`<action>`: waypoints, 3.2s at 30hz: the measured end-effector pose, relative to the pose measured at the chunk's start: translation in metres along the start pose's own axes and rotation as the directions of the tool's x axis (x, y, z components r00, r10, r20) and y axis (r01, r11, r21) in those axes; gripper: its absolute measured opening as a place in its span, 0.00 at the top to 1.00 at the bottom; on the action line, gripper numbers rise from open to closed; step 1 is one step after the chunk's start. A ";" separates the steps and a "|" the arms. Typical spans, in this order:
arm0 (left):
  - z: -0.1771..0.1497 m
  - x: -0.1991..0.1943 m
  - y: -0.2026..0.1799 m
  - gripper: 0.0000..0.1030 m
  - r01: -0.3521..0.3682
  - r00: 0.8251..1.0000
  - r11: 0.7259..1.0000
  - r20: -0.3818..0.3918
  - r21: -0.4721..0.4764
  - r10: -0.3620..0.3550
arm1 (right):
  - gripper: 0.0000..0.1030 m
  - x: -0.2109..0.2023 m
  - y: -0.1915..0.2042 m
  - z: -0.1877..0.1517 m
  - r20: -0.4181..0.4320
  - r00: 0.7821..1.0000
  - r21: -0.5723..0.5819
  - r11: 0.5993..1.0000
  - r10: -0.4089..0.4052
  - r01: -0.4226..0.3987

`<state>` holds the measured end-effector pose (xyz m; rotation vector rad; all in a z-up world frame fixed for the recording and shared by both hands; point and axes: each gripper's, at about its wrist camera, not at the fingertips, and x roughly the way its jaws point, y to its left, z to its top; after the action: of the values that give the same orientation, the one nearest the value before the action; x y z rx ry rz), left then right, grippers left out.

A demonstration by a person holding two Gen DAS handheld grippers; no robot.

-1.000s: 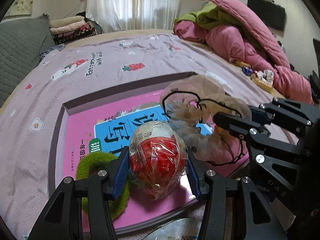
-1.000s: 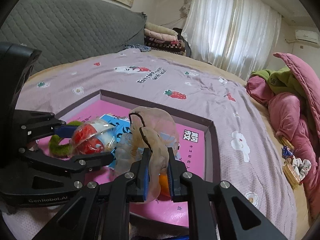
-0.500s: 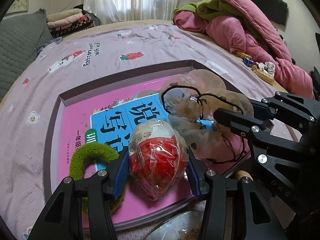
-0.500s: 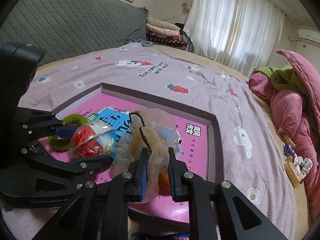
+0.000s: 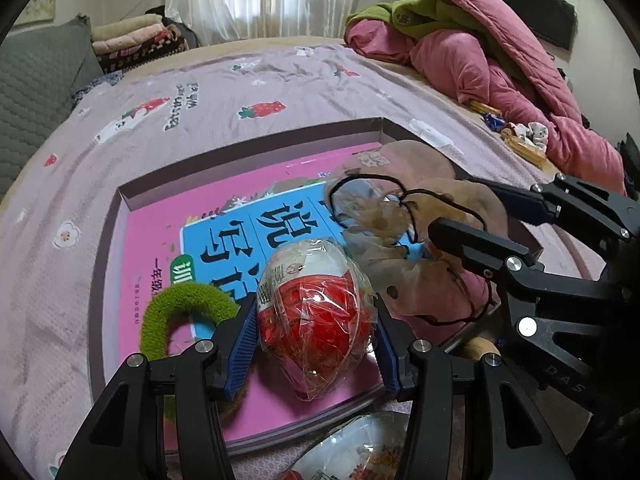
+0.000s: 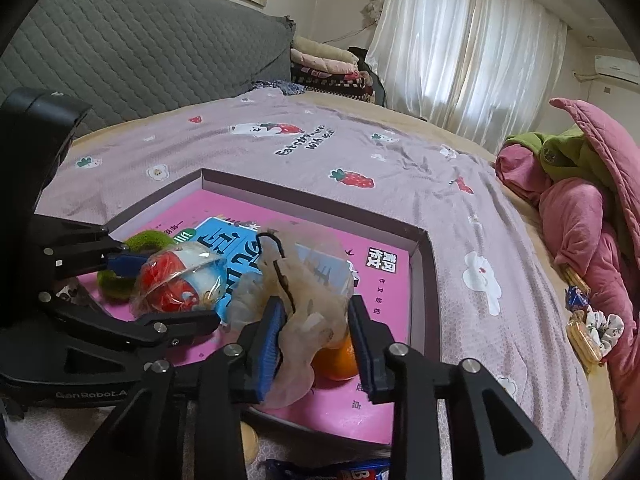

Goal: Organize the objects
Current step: 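Open the left tool to release the egg into the tray while the right tool releases the pouch, then withdraw both tools from the tray toward the loose items on the sheet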

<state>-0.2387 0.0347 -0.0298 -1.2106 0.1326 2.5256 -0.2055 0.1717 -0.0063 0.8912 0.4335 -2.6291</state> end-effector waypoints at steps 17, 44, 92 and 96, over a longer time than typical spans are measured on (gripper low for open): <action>0.003 -0.006 0.003 0.40 0.027 0.999 0.999 0.020 -0.030 -0.026 | 0.51 -0.013 -0.011 0.003 0.052 0.999 0.032 0.999 -0.009 0.008; -0.007 -0.069 0.003 0.28 -0.068 0.987 0.992 0.141 -0.103 0.083 | 0.27 -0.053 -0.024 0.009 0.189 0.982 0.112 0.992 0.031 -0.053; -0.043 -0.167 -0.040 0.25 -0.216 0.946 0.952 0.194 -0.217 0.259 | 0.14 -0.135 -0.019 0.002 0.340 0.938 0.093 0.990 0.066 -0.103; -0.045 -0.171 -0.042 0.25 -0.215 0.946 0.951 0.196 -0.222 0.259 | 0.14 -0.144 -0.017 -0.002 0.364 0.929 0.085 0.991 0.062 -0.100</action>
<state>-0.0916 0.0193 0.0758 -1.0203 -0.0308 2.9276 -0.1034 0.2180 0.0860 0.4225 0.1635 -2.6763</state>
